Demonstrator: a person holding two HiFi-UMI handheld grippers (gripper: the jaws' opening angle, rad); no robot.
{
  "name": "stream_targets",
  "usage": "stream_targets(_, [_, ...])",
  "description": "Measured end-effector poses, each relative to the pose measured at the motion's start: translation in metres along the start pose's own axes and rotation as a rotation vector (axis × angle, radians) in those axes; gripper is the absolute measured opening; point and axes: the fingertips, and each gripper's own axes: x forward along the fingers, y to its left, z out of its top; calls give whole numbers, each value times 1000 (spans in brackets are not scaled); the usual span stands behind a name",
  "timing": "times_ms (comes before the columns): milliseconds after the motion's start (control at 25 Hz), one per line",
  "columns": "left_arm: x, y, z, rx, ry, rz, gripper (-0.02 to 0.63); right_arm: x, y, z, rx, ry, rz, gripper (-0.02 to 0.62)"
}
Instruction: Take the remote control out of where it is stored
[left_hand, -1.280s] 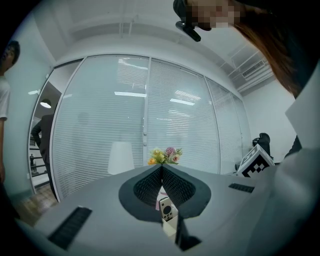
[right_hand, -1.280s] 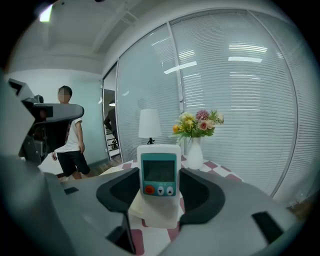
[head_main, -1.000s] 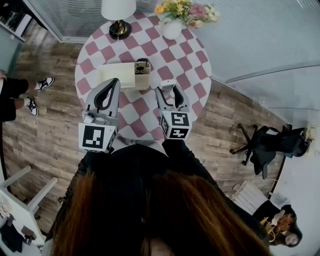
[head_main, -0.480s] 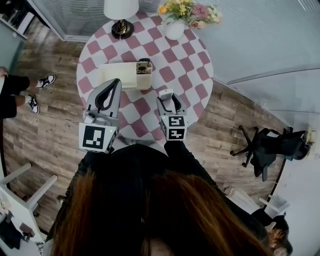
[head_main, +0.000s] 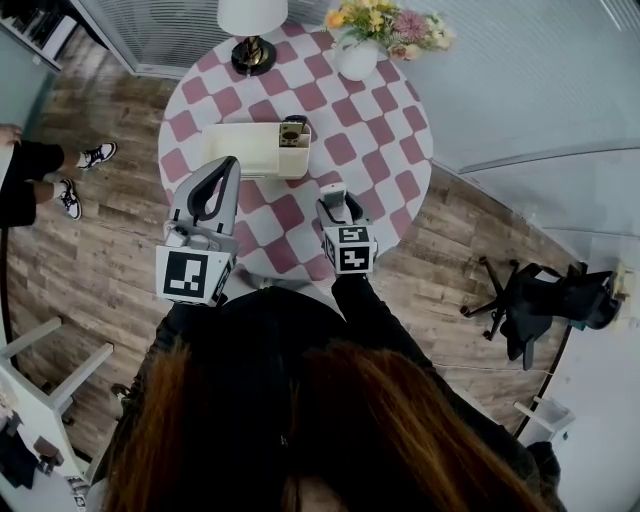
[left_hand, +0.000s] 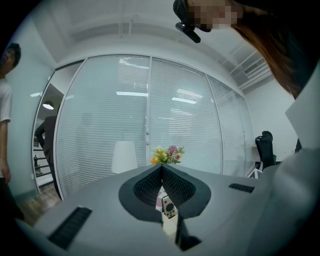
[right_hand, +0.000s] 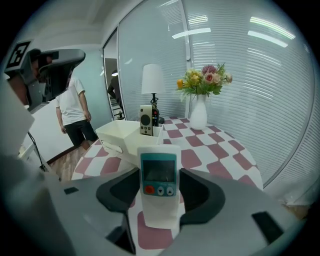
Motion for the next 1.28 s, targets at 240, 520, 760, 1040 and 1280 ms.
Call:
stream_targets(240, [-2,4,0,-1,0,13,9,17,5,4,-45,28,28,247])
stream_targets(520, [-2,6,0,0,2,23,9,40,7,3,-71,72,46,247])
stream_targets(760, [-5,8,-1,3,7,29,9,54,2,-5,-58,117,37,247])
stream_targets(1040, [-5,8,-2,2,10,29,9,70,0,-29,-86,198,36,247])
stream_targets(1280, [-5,9,-4,2,14,32,9,76,-2,-46,-83,238,33,247])
